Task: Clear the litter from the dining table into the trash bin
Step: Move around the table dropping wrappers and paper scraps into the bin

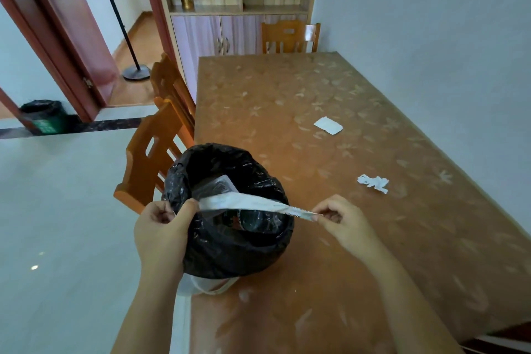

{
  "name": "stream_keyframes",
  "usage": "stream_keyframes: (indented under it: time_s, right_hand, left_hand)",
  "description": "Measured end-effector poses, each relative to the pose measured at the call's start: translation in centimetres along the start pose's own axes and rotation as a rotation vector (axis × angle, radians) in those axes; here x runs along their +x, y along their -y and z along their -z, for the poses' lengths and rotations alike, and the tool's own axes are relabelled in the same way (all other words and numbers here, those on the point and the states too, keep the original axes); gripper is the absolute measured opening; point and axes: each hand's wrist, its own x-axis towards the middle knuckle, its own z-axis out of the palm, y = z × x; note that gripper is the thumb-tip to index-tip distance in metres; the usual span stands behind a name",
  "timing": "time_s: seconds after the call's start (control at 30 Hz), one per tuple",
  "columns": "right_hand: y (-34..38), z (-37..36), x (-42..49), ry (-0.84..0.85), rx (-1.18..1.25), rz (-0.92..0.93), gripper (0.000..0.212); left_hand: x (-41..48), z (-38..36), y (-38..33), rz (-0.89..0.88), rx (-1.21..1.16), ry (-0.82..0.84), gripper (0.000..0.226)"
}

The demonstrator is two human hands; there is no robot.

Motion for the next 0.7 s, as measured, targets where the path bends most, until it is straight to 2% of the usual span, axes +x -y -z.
stream_keyframes:
  time_s: [0.3, 0.47, 0.7]
  right_hand:
    - [2.2, 0.5, -0.2, 0.1, -0.165, 0.052, 0.02]
    - [3.9, -1.4, 0.3, 0.119, -0.132, 0.087, 0.014]
    - [4.7, -2.9, 0.5, 0.134, -0.024, 0.055, 0.017]
  left_hand:
    - [-0.7, -0.1, 0.3, -0.08, 0.085, 0.064, 0.032]
    - [-1.4, -0.7, 0.1, -0.095, 0.097, 0.086, 0.034]
    - [-2.0, -1.7, -0.3, -0.078, 0.054, 0.133, 0.034]
